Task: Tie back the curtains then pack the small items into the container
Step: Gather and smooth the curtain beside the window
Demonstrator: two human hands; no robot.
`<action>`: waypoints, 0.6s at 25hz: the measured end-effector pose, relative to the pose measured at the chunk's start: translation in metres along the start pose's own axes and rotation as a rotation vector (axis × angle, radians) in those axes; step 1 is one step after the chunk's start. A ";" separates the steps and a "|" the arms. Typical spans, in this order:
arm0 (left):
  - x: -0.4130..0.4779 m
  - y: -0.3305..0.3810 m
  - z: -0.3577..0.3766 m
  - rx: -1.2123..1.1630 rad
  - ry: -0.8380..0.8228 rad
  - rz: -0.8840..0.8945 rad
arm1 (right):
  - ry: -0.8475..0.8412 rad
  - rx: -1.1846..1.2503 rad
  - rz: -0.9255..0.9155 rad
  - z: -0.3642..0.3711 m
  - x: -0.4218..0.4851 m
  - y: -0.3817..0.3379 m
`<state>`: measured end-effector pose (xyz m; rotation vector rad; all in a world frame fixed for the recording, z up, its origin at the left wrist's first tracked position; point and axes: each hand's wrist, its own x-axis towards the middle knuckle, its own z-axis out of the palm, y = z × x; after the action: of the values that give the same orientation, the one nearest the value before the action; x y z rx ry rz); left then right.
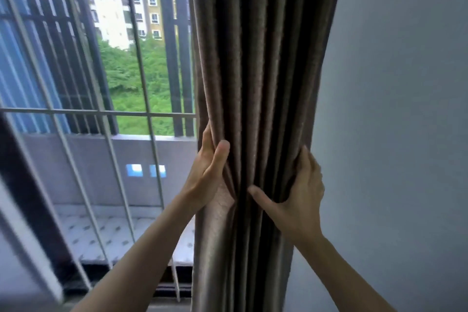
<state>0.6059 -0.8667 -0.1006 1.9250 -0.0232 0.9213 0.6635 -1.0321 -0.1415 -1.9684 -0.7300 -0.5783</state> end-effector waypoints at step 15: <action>0.011 -0.004 -0.154 0.227 0.031 -0.227 | -0.500 0.117 -0.256 0.089 -0.014 -0.120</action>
<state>0.5249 -0.7421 -0.0582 2.0697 0.3245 0.8277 0.5795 -0.9102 -0.1192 -1.9389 -1.3073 -0.1775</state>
